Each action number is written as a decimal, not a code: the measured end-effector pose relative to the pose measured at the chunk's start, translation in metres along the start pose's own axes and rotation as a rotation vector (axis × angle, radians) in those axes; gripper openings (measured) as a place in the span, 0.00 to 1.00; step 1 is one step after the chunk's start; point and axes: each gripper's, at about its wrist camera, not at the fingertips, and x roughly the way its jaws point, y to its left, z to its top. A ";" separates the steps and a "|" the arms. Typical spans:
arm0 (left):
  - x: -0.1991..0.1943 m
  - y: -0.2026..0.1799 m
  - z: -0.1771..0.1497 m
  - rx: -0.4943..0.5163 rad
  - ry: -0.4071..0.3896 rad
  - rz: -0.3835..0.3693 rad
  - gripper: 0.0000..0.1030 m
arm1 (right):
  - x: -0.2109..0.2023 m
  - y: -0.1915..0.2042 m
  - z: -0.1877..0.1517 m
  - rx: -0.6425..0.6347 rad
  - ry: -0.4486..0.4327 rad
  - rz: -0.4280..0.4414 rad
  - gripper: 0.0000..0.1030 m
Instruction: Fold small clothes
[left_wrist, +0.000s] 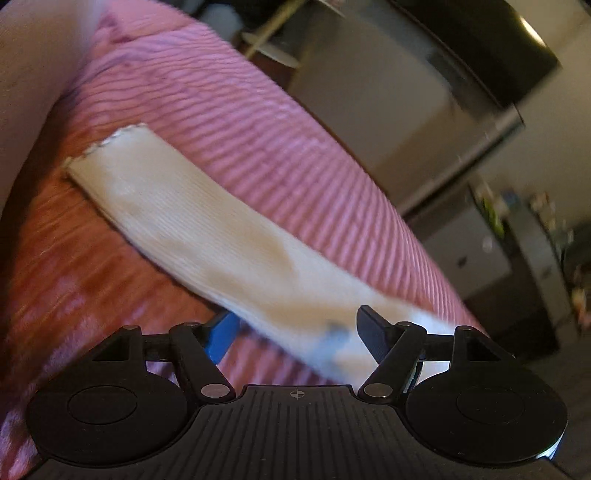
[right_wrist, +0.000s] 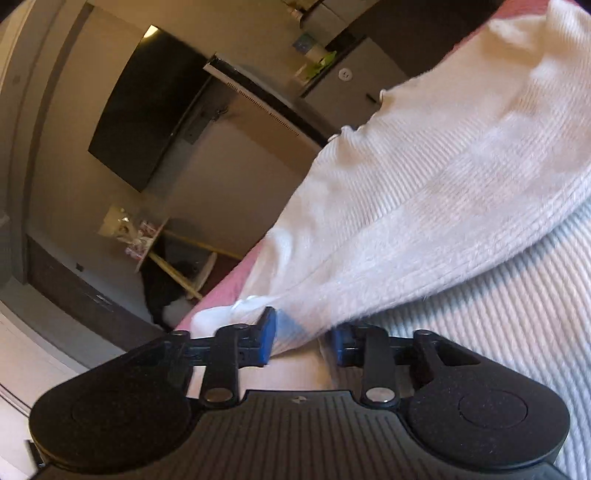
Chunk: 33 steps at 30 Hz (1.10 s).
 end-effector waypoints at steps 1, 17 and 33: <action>0.000 0.004 0.006 -0.031 -0.020 0.003 0.74 | -0.003 -0.001 -0.002 0.005 0.039 0.001 0.23; -0.052 -0.107 0.011 0.374 -0.214 -0.081 0.09 | -0.103 0.021 0.008 -0.209 -0.068 -0.217 0.50; 0.003 -0.295 -0.235 1.107 -0.035 -0.250 0.22 | -0.131 -0.039 0.041 0.009 -0.223 -0.158 0.50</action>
